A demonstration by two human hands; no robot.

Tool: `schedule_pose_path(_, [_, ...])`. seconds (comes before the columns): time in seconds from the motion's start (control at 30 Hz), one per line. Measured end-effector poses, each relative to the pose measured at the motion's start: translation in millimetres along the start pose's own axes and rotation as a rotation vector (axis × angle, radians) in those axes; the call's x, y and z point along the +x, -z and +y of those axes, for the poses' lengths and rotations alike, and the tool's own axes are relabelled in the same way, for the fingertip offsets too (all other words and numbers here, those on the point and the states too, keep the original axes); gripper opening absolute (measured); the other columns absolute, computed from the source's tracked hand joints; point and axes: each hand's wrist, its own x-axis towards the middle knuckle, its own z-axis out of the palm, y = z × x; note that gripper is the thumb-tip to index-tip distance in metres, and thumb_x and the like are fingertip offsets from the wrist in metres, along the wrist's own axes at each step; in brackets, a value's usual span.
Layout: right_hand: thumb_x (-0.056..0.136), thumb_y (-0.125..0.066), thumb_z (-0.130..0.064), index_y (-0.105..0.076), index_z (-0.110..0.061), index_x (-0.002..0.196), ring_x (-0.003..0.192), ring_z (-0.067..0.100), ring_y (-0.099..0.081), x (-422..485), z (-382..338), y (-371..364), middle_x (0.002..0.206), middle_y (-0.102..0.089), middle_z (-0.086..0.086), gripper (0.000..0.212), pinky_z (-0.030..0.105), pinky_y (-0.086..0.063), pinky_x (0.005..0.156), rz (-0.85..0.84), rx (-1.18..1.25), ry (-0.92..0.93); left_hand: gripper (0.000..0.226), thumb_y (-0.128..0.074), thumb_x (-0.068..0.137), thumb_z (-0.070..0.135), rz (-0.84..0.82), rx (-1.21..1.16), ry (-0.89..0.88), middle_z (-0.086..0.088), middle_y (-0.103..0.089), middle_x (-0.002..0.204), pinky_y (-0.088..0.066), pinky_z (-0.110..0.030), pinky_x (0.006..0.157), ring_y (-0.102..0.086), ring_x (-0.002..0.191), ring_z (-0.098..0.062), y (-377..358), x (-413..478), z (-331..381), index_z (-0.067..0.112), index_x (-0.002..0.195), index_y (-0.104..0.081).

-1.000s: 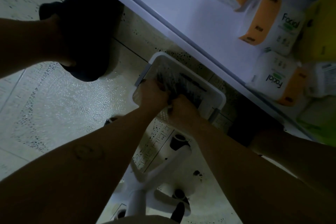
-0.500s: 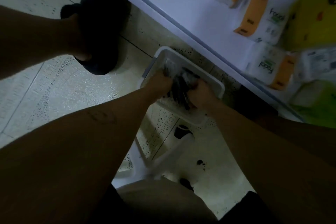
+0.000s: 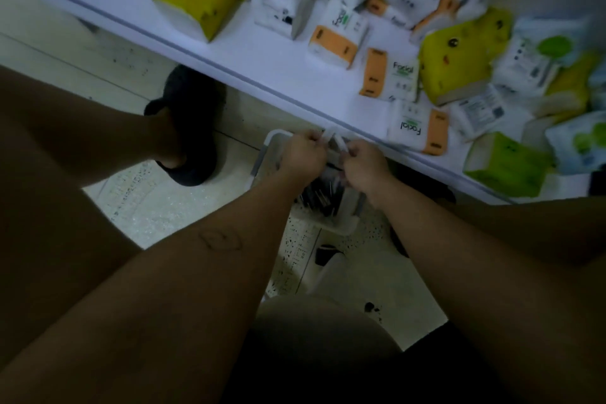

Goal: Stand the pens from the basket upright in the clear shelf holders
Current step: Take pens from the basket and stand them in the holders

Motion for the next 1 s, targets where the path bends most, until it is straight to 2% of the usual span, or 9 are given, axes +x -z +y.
schedule_pose_path(0.13, [0.101, -0.039, -0.025, -0.067, -0.008, 0.105, 0.093, 0.028, -0.059, -17.7, -17.5, 23.7, 0.103, -0.065, 0.011, 0.033, 0.036, -0.048, 0.080, 0.138, 0.113, 0.086, 0.015, -0.062, 0.093, 0.019, -0.003, -0.020, -0.135, 0.000, -0.058, 0.076, -0.049, -0.029, 0.062, -0.055, 0.065, -0.012, 1.4, -21.0, 23.6, 0.005, 0.098, -0.060])
schedule_pose_path(0.27, [0.100, -0.044, -0.023, -0.066, -0.014, 0.090, 0.077, 0.024, -0.061, -36.4, -29.9, 42.7, 0.085, -0.063, 0.006, 0.025, 0.048, -0.054, 0.082, 0.177, 0.321, 0.141, 0.015, -0.069, 0.087, 0.020, 0.071, 0.047, -0.254, -0.004, -0.062, 0.076, -0.057, -0.043, 0.077, -0.065, 0.078, -0.028, 9.0, -34.5, 52.8, 0.005, 0.089, -0.065])
schedule_pose_path(0.37, [0.100, -0.048, -0.020, -0.066, -0.013, 0.091, 0.069, 0.016, -0.063, -54.2, -44.0, 59.2, 0.079, -0.063, 0.004, 0.022, 0.049, -0.057, 0.080, 0.199, 0.435, 0.203, 0.021, -0.069, 0.088, 0.026, 0.097, 0.113, -0.339, -0.008, -0.067, 0.079, -0.052, -0.026, 0.066, -0.061, 0.069, -0.020, 17.0, -48.4, 77.8, 0.006, 0.094, -0.070])
schedule_pose_path(0.47, [0.098, -0.052, -0.019, -0.071, -0.009, 0.090, 0.079, 0.027, -0.065, -72.1, -59.1, 79.3, 0.076, -0.066, 0.006, 0.022, 0.053, -0.054, 0.080, 0.282, 0.445, 0.315, 0.025, -0.066, 0.090, 0.031, 0.116, 0.181, -0.430, -0.004, -0.068, 0.080, -0.041, -0.014, 0.055, -0.058, 0.068, -0.011, 25.5, -64.2, 102.7, 0.010, 0.102, -0.070])
schedule_pose_path(0.53, [0.097, -0.055, -0.018, -0.072, -0.006, 0.090, 0.077, 0.026, -0.064, -83.2, -67.3, 96.2, 0.074, -0.066, 0.007, 0.022, 0.052, -0.054, 0.078, 0.346, 0.482, 0.379, 0.029, -0.065, 0.091, 0.031, 0.097, 0.185, -0.493, -0.004, -0.070, 0.082, -0.049, -0.018, 0.061, -0.062, 0.071, -0.012, 29.3, -75.3, 123.0, 0.011, 0.112, -0.067])
schedule_pose_path(0.67, [0.092, -0.063, -0.020, -0.072, -0.013, 0.091, 0.079, 0.016, -0.065, -105.3, -82.4, 135.6, 0.076, -0.066, -0.006, 0.011, 0.044, -0.056, 0.083, 0.421, 0.536, 0.460, 0.030, -0.060, 0.094, 0.023, 0.049, 0.143, -0.643, -0.008, -0.071, 0.084, -0.058, -0.044, 0.076, -0.069, 0.077, -0.020, 32.5, -99.6, 170.4, 0.011, 0.122, -0.060])
schedule_pose_path(0.77, [0.089, -0.066, -0.016, -0.065, -0.021, 0.095, 0.086, 0.024, -0.069, -120.8, -92.6, 169.3, 0.088, -0.068, 0.000, 0.008, 0.049, -0.056, 0.084, 0.468, 0.575, 0.519, 0.025, -0.061, 0.094, 0.020, 0.044, 0.153, -0.735, -0.006, -0.070, 0.093, -0.058, -0.043, 0.076, -0.071, 0.077, -0.016, 32.9, -119.0, 206.8, 0.013, 0.118, -0.061])
schedule_pose_path(0.87, [0.088, -0.066, -0.012, -0.066, -0.016, 0.097, 0.083, 0.024, -0.069, -142.7, -104.1, 202.4, 0.093, -0.068, 0.004, 0.010, 0.048, -0.056, 0.081, 0.538, 0.551, 0.612, 0.023, -0.062, 0.092, 0.016, 0.035, 0.142, -0.819, -0.003, -0.067, 0.101, -0.058, -0.042, 0.080, -0.072, 0.079, -0.017, 35.3, -141.4, 244.1, 0.011, 0.114, -0.063])
schedule_pose_path(1.0, [0.086, -0.068, -0.013, -0.057, -0.035, 0.089, 0.084, 0.028, -0.070, -178.6, -120.4, 242.9, 0.093, -0.066, 0.010, 0.025, 0.051, -0.056, 0.081, 0.606, 0.562, 0.724, 0.027, -0.063, 0.091, 0.010, 0.040, 0.161, -0.969, -0.007, -0.064, 0.094, -0.054, -0.030, 0.074, -0.063, 0.076, -0.011, 37.3, -178.5, 291.9, 0.010, 0.117, -0.061])
